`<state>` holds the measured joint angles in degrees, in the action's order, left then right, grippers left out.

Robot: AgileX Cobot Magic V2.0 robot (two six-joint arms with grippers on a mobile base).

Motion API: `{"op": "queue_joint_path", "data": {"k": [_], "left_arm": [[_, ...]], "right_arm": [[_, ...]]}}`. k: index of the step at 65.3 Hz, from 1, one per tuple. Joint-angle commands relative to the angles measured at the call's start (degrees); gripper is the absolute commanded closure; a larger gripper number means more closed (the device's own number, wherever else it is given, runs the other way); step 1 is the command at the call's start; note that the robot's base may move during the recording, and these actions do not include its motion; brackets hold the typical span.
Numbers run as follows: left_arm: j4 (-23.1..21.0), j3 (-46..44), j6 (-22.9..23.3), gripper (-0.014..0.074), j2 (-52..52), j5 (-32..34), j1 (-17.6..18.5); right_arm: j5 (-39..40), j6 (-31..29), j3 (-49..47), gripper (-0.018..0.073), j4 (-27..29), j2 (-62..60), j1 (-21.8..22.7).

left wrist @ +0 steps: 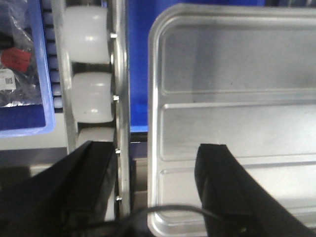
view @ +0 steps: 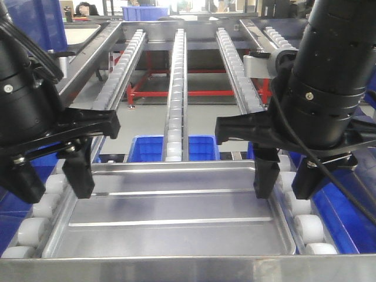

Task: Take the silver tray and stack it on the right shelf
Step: 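Lower both grippers onto the tray's side rims, then close both grippers on the tray rims and lift it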

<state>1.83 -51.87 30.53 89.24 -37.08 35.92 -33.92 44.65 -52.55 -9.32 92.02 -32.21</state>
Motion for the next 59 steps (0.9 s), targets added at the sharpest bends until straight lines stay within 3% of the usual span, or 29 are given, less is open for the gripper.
{"op": "queue_joint_path", "data": {"k": [1,59], "left_arm": [[0.7,-1.6,0.7,0.0312,-1.7,2.8,0.4],[0.8,-1.6,0.7,0.0343,2.2,4.1,0.4]], "right_arm": [[2.4,-0.6,-1.7,0.0171,-0.5,-2.2,0.0],[3.8,-0.6,-1.5,0.0177,-0.5,1.9,0.0]]}}
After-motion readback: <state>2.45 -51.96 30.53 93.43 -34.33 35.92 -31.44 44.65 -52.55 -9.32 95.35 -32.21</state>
